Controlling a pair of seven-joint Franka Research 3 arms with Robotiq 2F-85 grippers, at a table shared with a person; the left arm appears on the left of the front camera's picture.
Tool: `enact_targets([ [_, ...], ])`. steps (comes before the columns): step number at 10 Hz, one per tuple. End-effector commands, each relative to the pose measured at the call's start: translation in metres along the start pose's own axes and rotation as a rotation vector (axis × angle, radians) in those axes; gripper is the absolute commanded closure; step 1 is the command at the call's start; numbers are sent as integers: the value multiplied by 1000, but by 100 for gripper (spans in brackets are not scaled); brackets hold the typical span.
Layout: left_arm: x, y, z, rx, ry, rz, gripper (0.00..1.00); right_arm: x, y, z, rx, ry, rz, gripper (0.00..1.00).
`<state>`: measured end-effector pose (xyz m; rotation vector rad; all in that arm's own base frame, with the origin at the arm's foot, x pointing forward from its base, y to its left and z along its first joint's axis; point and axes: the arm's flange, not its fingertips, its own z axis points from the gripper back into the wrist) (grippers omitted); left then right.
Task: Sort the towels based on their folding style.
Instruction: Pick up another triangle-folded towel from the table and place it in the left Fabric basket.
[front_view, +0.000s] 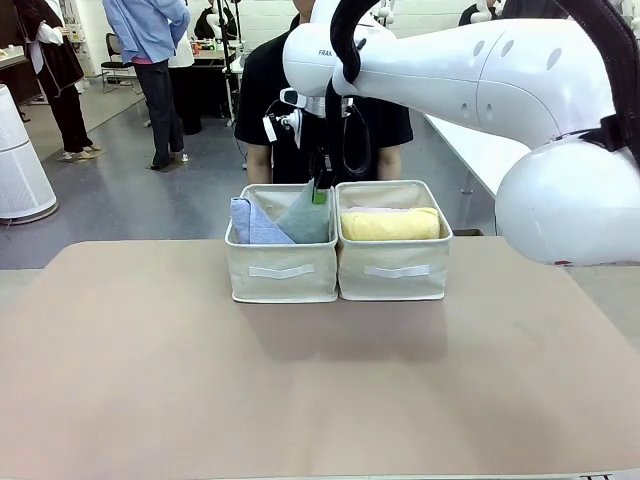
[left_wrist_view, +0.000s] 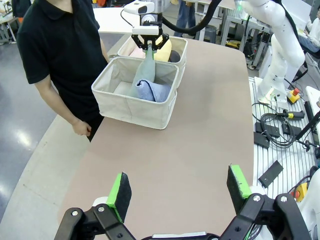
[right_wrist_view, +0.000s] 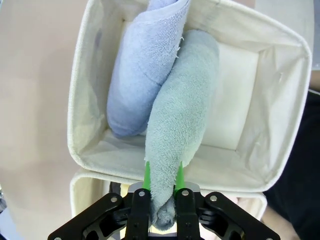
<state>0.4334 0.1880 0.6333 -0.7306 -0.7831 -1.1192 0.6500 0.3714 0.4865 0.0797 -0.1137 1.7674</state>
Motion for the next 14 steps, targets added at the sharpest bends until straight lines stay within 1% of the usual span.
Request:
enact_targets([
  [1,1,-3,1,-2,-6,-2,0,4,-18,4,34,-28,19,83],
  [6,1,-3,1,-2,-6,-2,0,9,-22,-26,90,31,41,83],
  [10,1,-3,1,-2,-6,-2,0,10,-22,-31,97,34,46,83],
  [14,1,-3,1,-2,-6,-2,0,11,-22,-30,91,17,49,43],
])
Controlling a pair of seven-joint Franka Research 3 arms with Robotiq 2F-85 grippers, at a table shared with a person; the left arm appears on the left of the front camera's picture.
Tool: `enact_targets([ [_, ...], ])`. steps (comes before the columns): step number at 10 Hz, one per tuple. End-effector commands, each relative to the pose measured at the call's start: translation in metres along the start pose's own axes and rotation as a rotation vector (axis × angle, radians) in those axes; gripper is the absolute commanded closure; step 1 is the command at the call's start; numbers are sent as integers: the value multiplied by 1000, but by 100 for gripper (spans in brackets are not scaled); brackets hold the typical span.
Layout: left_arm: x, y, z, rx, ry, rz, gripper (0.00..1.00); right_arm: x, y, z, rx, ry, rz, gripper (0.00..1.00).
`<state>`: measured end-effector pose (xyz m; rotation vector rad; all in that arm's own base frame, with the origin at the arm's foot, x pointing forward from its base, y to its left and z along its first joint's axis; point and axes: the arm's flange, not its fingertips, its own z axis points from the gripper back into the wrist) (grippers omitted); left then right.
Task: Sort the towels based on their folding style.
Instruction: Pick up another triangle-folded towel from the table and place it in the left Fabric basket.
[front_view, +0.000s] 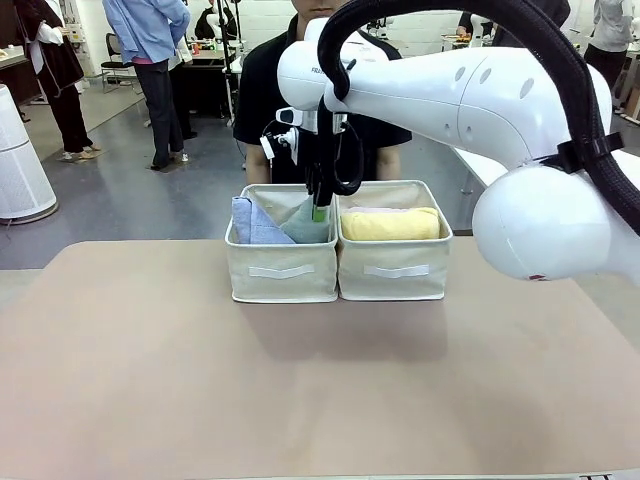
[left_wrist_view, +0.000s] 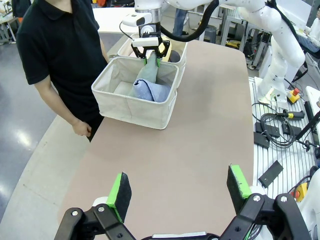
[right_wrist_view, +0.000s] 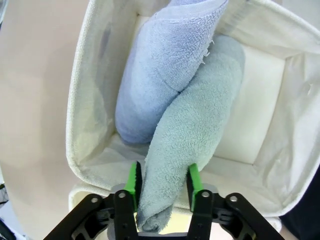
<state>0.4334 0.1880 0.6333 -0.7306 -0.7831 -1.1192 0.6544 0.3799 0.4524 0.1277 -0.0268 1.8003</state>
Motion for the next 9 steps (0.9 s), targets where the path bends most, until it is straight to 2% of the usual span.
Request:
enact_targets([
  [1,1,-3,1,-2,-6,-2,0,6,-17,7,2,-1,21,33],
  [4,1,-3,1,-2,-6,-2,0,5,-17,9,-1,-8,21,3],
  [5,1,-3,1,-2,-6,-2,0,5,-16,9,-2,-10,24,0],
  [9,1,-3,1,-2,-6,-2,0,6,-10,25,-24,-23,22,0],
])
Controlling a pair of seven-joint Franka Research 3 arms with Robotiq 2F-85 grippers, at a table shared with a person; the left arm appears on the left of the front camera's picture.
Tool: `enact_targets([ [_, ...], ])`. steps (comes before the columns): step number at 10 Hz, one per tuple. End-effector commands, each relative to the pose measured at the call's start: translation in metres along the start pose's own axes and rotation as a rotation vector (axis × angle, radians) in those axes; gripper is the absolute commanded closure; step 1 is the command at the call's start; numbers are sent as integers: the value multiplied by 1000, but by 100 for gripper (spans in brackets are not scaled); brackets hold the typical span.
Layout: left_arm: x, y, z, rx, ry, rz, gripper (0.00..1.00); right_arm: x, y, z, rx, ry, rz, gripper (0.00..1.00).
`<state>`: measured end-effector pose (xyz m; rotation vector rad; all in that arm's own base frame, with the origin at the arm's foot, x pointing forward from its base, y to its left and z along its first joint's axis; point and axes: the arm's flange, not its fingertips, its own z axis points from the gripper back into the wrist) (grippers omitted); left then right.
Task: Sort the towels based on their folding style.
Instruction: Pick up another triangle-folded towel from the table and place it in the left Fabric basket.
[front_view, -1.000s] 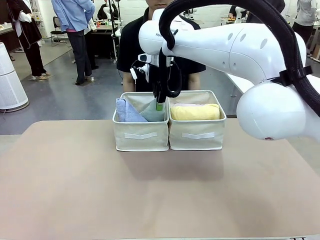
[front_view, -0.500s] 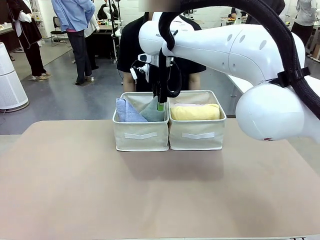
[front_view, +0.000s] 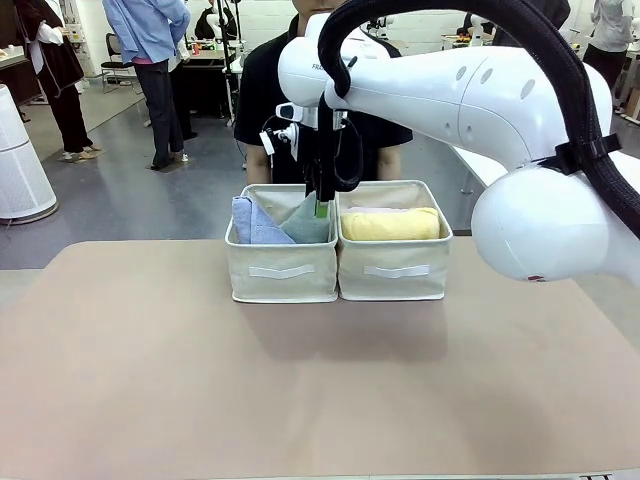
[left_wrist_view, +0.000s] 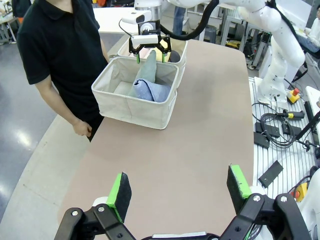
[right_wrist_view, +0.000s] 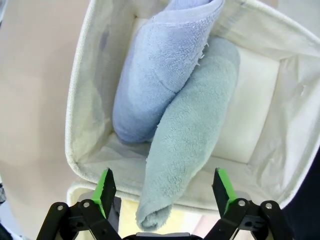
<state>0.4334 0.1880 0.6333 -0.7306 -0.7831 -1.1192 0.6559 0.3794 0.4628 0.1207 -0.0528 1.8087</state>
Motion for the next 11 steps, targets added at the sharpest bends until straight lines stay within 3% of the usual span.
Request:
enact_targets([
  [1,1,-3,1,-2,-6,-2,0,7,-2,36,-21,-29,16,0],
  [3,1,-3,1,-2,-6,-2,0,-5,29,84,9,-5,-79,0],
  [5,1,-3,1,-2,-6,-2,0,-35,85,107,36,-8,-166,0],
  [8,1,-3,1,-2,-6,-2,0,-93,184,124,-8,-14,-325,0],
  [11,1,-3,1,-2,-6,-2,0,-127,253,118,-67,-51,-445,0],
])
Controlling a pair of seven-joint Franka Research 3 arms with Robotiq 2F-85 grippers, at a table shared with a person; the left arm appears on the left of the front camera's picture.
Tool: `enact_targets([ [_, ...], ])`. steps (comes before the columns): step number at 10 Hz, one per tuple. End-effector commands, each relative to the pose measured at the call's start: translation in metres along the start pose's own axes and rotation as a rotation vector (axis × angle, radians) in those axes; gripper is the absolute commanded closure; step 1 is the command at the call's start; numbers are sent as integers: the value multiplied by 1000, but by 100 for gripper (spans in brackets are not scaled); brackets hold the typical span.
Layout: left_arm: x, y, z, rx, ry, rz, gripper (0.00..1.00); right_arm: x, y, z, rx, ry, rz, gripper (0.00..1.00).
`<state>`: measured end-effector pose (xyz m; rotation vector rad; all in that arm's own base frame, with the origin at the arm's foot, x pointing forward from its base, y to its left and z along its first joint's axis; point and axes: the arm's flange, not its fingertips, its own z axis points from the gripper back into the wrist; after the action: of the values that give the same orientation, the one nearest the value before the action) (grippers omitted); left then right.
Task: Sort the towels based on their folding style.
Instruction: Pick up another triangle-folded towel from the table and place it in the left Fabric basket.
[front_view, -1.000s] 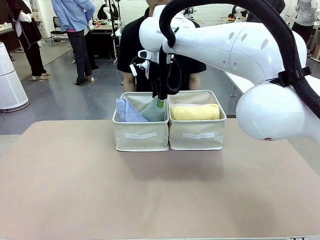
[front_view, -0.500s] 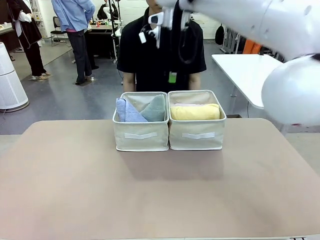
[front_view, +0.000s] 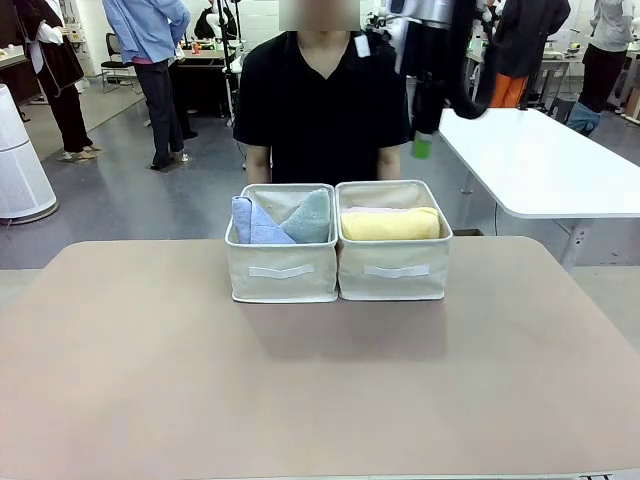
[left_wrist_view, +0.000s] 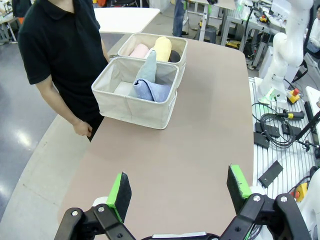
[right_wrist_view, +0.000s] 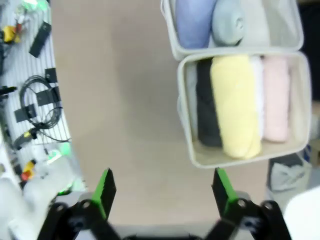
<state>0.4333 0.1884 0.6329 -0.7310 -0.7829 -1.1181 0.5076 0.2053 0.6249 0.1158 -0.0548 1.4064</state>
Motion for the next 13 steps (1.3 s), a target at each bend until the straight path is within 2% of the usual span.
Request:
enact_targets([
  [1,1,-3,0,-3,-5,-3,0,-61,71,-40,-92,-94,-96,0],
  [2,1,-3,0,-3,-5,-3,0,-82,82,-24,-137,-143,-125,0],
  [4,1,-3,0,-3,-5,-3,0,-126,87,6,-145,-234,-153,0],
  [6,1,-3,0,-3,-5,-3,0,-161,80,26,-64,-257,-101,0],
  [8,1,-3,0,-3,-5,-3,0,-178,72,32,-24,-243,-91,0],
  [9,1,-3,0,-3,-5,-3,0,-177,66,33,22,-199,-84,0],
  [10,1,-3,0,-3,-5,-3,0,-183,82,29,-73,-233,-116,0],
  [13,1,-3,0,-3,-5,-3,0,-183,82,29,-73,-233,-116,0],
])
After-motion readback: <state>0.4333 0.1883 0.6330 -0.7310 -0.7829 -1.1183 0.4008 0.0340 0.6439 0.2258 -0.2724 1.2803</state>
